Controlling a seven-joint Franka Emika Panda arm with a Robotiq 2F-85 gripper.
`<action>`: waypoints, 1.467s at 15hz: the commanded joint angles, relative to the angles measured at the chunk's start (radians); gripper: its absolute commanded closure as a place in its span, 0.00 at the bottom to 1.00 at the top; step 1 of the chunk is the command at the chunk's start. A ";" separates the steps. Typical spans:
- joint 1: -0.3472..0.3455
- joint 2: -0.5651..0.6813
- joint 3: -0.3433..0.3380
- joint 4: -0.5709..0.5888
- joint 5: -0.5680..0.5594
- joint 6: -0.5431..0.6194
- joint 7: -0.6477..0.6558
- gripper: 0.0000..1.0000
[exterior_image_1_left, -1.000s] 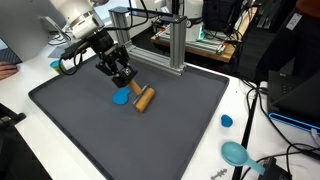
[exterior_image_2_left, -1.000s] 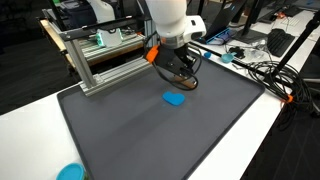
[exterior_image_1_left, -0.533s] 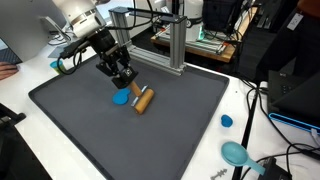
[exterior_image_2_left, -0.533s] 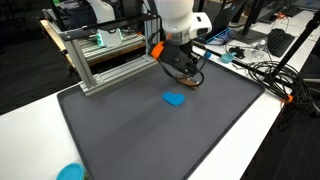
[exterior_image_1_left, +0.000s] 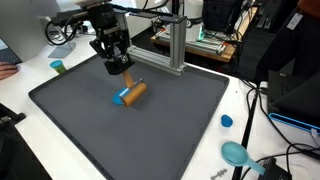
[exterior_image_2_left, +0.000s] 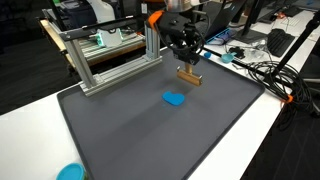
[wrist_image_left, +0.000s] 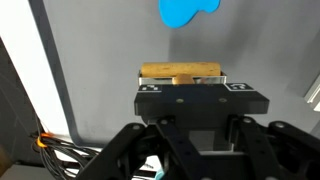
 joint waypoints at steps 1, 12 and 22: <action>0.003 -0.004 -0.002 -0.004 -0.002 -0.003 0.008 0.53; -0.018 0.015 -0.017 -0.037 0.053 0.216 0.317 0.78; -0.030 0.027 -0.015 -0.007 0.040 0.088 0.421 0.78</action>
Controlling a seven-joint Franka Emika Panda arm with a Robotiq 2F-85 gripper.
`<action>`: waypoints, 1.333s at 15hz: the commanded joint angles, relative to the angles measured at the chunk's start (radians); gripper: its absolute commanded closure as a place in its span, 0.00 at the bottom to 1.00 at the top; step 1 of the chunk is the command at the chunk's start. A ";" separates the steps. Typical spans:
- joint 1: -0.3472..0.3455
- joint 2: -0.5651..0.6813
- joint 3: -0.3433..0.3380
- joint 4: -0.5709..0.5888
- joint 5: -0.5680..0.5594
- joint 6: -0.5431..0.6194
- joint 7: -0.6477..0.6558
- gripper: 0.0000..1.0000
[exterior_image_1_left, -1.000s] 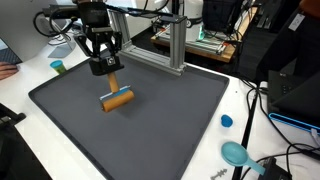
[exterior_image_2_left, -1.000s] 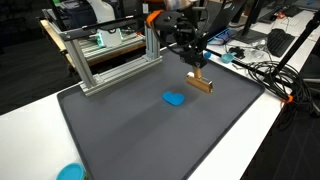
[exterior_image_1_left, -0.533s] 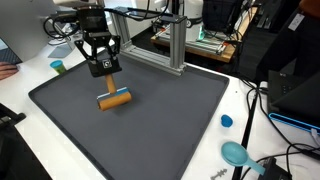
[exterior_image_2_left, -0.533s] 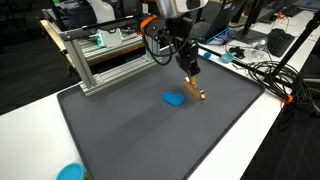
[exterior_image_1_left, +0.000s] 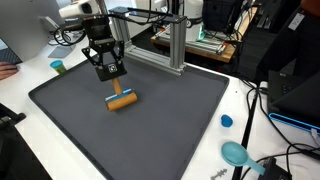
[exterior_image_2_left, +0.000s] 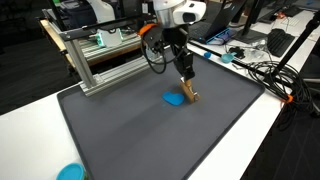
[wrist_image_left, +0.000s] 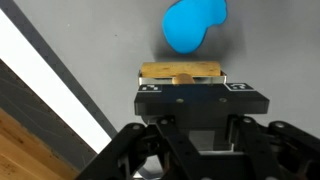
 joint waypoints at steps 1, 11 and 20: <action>-0.001 -0.040 -0.007 0.031 -0.027 -0.122 0.113 0.78; -0.012 -0.054 -0.004 0.026 0.005 -0.050 0.138 0.78; -0.028 -0.012 -0.041 -0.011 -0.038 -0.012 0.194 0.78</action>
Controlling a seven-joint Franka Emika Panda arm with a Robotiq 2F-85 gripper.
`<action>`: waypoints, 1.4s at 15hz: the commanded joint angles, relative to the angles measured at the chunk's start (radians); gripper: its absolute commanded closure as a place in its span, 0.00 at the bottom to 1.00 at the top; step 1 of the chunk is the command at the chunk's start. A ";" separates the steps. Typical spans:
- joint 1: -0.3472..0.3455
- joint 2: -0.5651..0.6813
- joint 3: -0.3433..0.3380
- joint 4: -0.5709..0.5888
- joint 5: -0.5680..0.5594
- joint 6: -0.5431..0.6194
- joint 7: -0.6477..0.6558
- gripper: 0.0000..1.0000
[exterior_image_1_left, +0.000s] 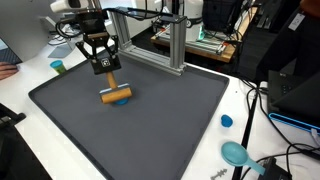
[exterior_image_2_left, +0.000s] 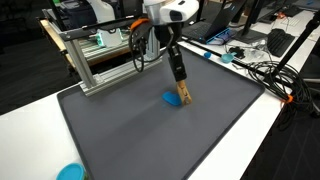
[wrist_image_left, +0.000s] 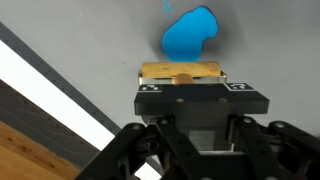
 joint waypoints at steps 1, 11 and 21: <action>-0.016 0.016 -0.004 -0.020 -0.017 0.031 0.027 0.78; -0.018 0.040 -0.049 -0.031 -0.122 -0.051 0.151 0.78; -0.057 0.047 -0.010 -0.008 -0.089 -0.090 0.056 0.78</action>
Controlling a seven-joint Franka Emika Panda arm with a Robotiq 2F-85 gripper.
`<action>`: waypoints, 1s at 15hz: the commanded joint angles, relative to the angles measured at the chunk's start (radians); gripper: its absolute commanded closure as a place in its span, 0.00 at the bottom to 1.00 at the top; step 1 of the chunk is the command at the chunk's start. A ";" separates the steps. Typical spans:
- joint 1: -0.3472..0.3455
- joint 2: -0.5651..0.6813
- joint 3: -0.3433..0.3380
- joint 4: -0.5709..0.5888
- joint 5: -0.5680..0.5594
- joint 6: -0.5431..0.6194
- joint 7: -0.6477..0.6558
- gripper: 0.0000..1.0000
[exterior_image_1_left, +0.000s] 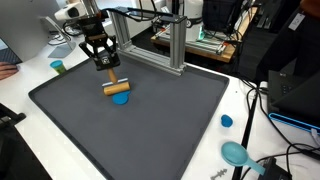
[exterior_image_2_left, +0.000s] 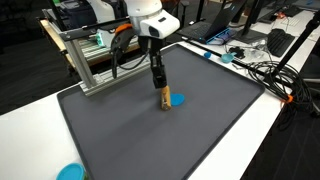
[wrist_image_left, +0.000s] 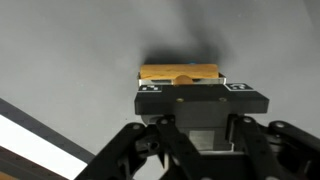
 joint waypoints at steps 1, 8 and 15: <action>-0.025 0.031 0.045 0.003 0.020 -0.020 -0.109 0.78; -0.016 0.021 0.030 0.014 0.010 0.011 -0.088 0.78; -0.009 0.103 0.081 0.059 0.026 0.024 -0.175 0.78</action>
